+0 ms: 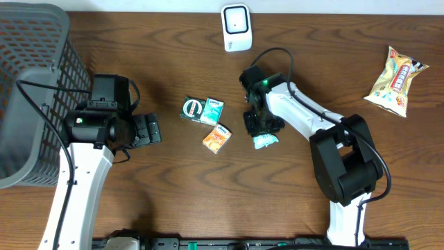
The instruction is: Scan the item barcode
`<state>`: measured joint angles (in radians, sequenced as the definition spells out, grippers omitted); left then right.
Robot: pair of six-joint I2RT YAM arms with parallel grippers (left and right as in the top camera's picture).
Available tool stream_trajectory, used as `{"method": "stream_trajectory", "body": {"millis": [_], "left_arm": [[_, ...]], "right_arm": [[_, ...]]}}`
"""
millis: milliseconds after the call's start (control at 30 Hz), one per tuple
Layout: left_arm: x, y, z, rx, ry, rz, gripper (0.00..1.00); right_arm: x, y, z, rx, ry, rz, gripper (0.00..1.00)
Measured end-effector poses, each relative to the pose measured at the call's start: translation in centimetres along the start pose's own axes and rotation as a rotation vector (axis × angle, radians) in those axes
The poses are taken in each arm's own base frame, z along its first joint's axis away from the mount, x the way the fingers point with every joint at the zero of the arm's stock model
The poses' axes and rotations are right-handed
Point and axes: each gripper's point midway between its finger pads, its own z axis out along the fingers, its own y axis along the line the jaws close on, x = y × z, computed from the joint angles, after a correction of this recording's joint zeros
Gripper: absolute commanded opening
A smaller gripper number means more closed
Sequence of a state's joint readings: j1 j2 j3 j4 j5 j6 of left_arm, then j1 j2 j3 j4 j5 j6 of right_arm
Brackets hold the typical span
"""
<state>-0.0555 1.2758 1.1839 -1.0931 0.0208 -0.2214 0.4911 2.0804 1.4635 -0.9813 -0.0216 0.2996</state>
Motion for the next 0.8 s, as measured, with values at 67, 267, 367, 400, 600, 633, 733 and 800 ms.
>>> {"method": "stream_trajectory", "body": {"millis": [67,267,367,400,600,633,733,800], "left_arm": [[0.0,0.0,0.0,0.0,0.0,0.0,0.98],[0.0,0.0,0.0,0.0,0.0,0.0,0.97],[0.0,0.0,0.0,0.0,0.0,0.0,0.98],[0.0,0.0,0.0,0.0,0.0,0.0,0.98],[0.0,0.0,0.0,0.0,0.0,0.0,0.98],[0.0,0.0,0.0,0.0,0.0,0.0,0.98],[0.0,0.0,0.0,0.0,0.0,0.0,0.98],[0.0,0.0,0.0,0.0,0.0,0.0,0.98]], "right_arm": [[0.0,-0.1,0.0,0.005,0.0,0.008,0.13],[0.4,-0.3,-0.3,0.013,0.017,0.011,0.01],[0.8,-0.4,-1.0,0.022,0.043,0.013,0.01],[0.6,-0.4,-1.4,0.021,0.041,0.013,0.01],[-2.4,0.6,-5.4,-0.005,-0.051,0.013,0.01],[-3.0,0.8,-6.0,-0.012,-0.073,0.012,0.01],[-4.5,1.3,-7.1,-0.03,-0.132,0.0,0.01],[-5.6,1.6,-7.5,-0.041,-0.174,-0.02,0.01]]}}
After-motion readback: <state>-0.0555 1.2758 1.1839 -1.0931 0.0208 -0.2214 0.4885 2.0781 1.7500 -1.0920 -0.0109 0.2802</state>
